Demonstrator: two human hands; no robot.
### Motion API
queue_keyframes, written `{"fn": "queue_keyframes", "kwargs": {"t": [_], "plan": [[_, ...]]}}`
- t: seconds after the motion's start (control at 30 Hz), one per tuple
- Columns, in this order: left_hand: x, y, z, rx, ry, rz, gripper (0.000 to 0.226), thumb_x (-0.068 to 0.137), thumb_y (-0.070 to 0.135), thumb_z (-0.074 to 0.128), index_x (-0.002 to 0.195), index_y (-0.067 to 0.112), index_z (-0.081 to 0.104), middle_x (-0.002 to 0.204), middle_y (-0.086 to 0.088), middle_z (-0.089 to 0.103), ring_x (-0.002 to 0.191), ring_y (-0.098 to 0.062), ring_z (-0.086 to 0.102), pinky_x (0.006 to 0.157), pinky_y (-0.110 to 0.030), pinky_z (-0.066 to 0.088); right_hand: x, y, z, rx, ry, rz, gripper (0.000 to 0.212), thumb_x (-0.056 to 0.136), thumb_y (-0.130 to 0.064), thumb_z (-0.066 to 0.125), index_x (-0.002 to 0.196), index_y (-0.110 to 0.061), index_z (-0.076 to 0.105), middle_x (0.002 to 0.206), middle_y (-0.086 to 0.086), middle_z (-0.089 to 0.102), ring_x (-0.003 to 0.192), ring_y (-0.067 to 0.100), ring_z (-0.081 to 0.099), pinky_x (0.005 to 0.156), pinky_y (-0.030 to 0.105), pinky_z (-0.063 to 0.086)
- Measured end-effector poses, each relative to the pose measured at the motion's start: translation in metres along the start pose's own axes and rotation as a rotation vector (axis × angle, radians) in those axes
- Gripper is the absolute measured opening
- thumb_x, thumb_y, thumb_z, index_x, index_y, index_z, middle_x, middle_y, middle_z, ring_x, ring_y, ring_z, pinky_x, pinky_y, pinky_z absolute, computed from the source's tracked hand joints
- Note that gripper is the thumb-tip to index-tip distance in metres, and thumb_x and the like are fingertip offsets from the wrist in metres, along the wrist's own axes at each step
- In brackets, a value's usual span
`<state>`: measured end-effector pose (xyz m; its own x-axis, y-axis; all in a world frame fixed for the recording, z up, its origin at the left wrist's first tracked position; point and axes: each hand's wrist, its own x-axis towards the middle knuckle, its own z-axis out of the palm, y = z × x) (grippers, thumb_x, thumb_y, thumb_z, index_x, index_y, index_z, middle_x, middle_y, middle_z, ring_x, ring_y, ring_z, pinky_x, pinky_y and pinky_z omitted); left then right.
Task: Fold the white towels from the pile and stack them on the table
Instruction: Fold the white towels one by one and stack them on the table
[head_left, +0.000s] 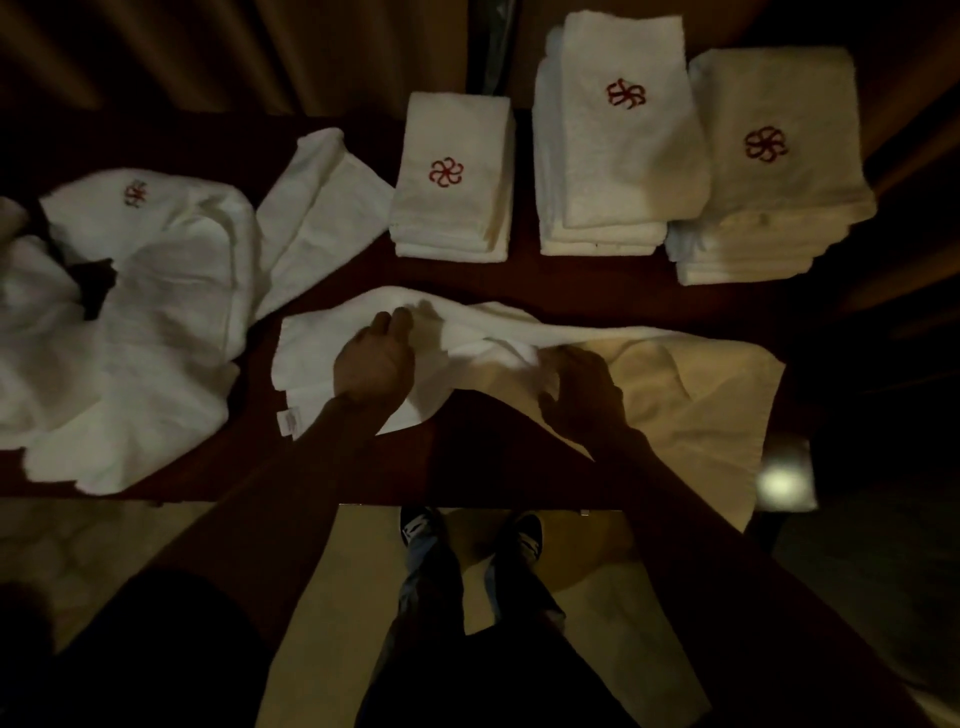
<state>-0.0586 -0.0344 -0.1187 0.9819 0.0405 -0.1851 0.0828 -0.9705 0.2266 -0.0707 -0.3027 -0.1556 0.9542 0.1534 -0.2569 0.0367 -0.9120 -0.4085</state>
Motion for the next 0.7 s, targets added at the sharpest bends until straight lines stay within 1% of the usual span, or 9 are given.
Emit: {"fn": "queue_keyframes", "kwargs": {"t": [0.07,0.13,0.17,0.23,0.33,0.43,0.5,0.6,0.7], "plan": [[-0.003,-0.003,0.006,-0.077,-0.001,0.028,0.039,0.091,0.025,0.059,0.125,0.006,0.052,0.112,-0.016,0.059,0.095,-0.04,0.062,0.072,-0.046,0.053,0.001,0.001,0.005,0.048,0.119,-0.045,0.039,0.09,-0.03,0.063,0.122,-0.008,0.066,0.123,0.012,0.067,0.12,0.029,0.059,0.108,0.048,0.043],[-0.008,-0.007,0.015,-0.125,-0.03,0.071,0.051,0.088,0.036,0.064,0.127,0.005,0.051,0.121,-0.017,0.056,0.104,-0.038,0.058,0.076,-0.048,0.053,0.001,0.004,0.007,0.087,0.2,-0.066,0.026,0.09,-0.017,0.057,0.108,-0.004,0.071,0.11,0.014,0.071,0.108,0.03,0.065,0.102,0.05,0.049],[-0.01,-0.009,0.018,-0.132,-0.042,0.082,0.059,0.086,0.042,0.064,0.13,0.006,0.05,0.125,-0.017,0.054,0.107,-0.038,0.055,0.076,-0.05,0.053,0.0,0.006,0.006,0.099,0.189,-0.055,0.025,0.085,-0.008,0.059,0.106,-0.003,0.072,0.11,0.015,0.071,0.11,0.032,0.064,0.102,0.05,0.048],[-0.013,-0.011,0.025,-0.138,-0.038,0.117,0.068,0.083,0.053,0.058,0.132,0.006,0.05,0.124,-0.02,0.052,0.105,-0.041,0.053,0.077,-0.052,0.053,-0.003,0.008,0.004,0.068,0.09,-0.036,0.04,0.075,0.001,0.065,0.115,-0.002,0.069,0.124,0.017,0.066,0.124,0.035,0.056,0.109,0.05,0.042],[-0.017,-0.017,0.026,-0.176,-0.023,0.118,0.068,0.085,0.052,0.055,0.141,0.013,0.046,0.132,-0.021,0.046,0.109,-0.041,0.052,0.088,-0.053,0.05,-0.015,0.011,0.005,0.067,0.071,-0.02,0.048,0.069,0.008,0.073,0.117,0.002,0.068,0.128,0.021,0.062,0.126,0.039,0.053,0.109,0.052,0.042],[-0.021,-0.023,0.02,-0.143,-0.053,0.114,0.061,0.093,0.036,0.059,0.149,0.019,0.04,0.147,-0.017,0.036,0.121,-0.039,0.05,0.094,-0.054,0.05,-0.022,0.015,0.006,0.03,0.135,0.001,0.029,0.078,0.001,0.071,0.106,-0.001,0.072,0.122,0.017,0.067,0.121,0.035,0.058,0.105,0.05,0.047],[-0.021,-0.028,0.016,-0.079,-0.087,0.086,0.058,0.096,0.035,0.057,0.15,0.028,0.037,0.148,-0.011,0.036,0.118,-0.035,0.056,0.09,-0.049,0.052,-0.025,0.015,0.001,-0.03,0.137,0.056,0.022,0.085,-0.005,0.066,0.106,-0.007,0.073,0.122,0.01,0.067,0.119,0.03,0.058,0.098,0.048,0.052],[-0.018,-0.029,0.011,-0.011,-0.103,0.027,0.049,0.095,0.034,0.053,0.143,0.032,0.044,0.13,-0.008,0.049,0.103,-0.034,0.062,0.081,-0.046,0.054,-0.031,0.007,-0.007,-0.074,0.14,0.134,0.02,0.09,-0.012,0.06,0.109,-0.015,0.068,0.116,0.004,0.068,0.113,0.026,0.061,0.091,0.046,0.054],[-0.022,-0.03,0.008,0.06,-0.107,0.054,0.038,0.096,0.035,0.05,0.133,0.029,0.054,0.118,-0.007,0.058,0.104,-0.033,0.061,0.083,-0.045,0.051,-0.033,0.002,-0.013,-0.059,0.127,0.183,0.024,0.095,-0.019,0.049,0.117,-0.019,0.057,0.103,0.005,0.067,0.1,0.028,0.064,0.085,0.049,0.054]]}}
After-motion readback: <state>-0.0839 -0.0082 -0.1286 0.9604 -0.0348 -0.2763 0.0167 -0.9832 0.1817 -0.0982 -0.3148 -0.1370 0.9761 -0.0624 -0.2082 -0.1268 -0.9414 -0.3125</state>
